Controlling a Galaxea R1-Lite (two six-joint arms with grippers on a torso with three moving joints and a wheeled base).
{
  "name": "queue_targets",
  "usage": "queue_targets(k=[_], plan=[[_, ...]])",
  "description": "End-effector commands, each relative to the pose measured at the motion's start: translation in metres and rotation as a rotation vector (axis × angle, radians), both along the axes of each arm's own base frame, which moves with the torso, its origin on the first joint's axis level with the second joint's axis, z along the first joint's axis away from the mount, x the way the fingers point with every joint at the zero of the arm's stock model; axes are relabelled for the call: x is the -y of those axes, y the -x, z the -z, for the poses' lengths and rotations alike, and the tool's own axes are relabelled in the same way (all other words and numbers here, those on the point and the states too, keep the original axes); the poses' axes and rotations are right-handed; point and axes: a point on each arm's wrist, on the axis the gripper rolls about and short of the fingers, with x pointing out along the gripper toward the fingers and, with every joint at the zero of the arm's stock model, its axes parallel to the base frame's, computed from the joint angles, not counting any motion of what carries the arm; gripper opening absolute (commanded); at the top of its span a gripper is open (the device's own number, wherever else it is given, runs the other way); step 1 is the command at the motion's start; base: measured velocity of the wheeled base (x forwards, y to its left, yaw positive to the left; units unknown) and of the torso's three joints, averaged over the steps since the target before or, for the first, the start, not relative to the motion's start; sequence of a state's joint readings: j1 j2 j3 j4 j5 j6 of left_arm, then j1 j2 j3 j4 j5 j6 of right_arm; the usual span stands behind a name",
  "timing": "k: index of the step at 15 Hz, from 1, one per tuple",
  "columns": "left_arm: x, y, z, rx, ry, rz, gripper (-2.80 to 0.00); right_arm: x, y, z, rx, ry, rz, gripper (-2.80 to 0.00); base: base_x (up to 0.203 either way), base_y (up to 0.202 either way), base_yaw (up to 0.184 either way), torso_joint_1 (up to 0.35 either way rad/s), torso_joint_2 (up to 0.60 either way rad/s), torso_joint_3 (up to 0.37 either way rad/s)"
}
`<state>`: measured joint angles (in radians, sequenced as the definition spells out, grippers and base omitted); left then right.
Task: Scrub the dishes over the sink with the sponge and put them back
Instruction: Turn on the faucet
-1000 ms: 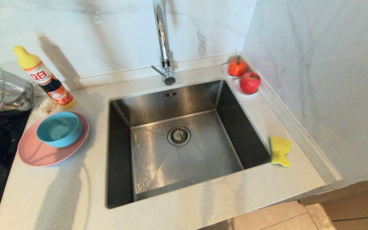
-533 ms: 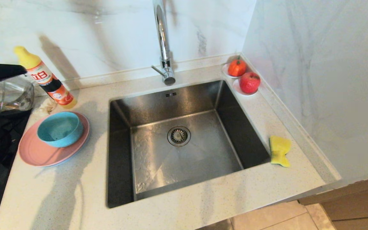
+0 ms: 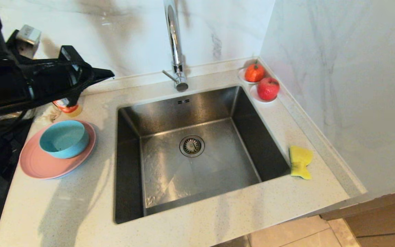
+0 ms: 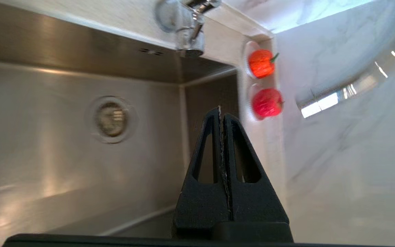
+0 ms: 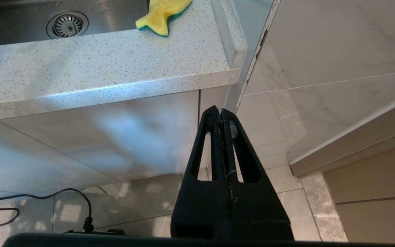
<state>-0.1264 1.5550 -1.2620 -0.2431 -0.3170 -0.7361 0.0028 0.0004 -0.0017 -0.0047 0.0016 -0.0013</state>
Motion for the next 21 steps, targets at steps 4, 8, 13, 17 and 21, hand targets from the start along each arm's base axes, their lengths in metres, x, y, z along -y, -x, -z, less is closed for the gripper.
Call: queue_targets(k=[4, 8, 13, 17, 21], plan=[[0.026, -0.087, 0.042, -0.005, 0.175, 0.054, -2.8, 0.0, 0.0, 0.0, 0.0, 0.0, 0.0, -2.8, 0.0, 0.0, 0.0, 0.0, 0.0, 0.0], [0.032, -0.117, 0.05, -0.014, 0.254, 0.08, -2.8, 0.0, 0.0, 0.0, 0.0, 0.0, 0.0, -2.8, 0.0, 0.0, 0.0, 0.0, 0.0, 0.0], [0.036, -0.141, 0.065, 0.029, 0.265, 0.109, -2.8, 0.0, 0.0, 0.0, 0.0, 0.0, 0.0, -2.8, 0.0, 0.0, 0.0, 0.0, 0.0, 0.0], [0.037, -0.15, 0.061, 0.085, 0.271, 0.114, -2.8, 0.0, 0.0, 0.0, 0.0, 0.0, 0.0, -2.8, 0.0, 0.0, 0.0, 0.0, 0.0, 0.0], [0.039, -0.159, 0.057, 0.123, 0.274, 0.117, -2.8, 0.0, 0.0, 0.0, 0.0, 0.0, 0.0, -2.8, 0.0, 0.0, 0.0, 0.0, 0.0, 0.0]])
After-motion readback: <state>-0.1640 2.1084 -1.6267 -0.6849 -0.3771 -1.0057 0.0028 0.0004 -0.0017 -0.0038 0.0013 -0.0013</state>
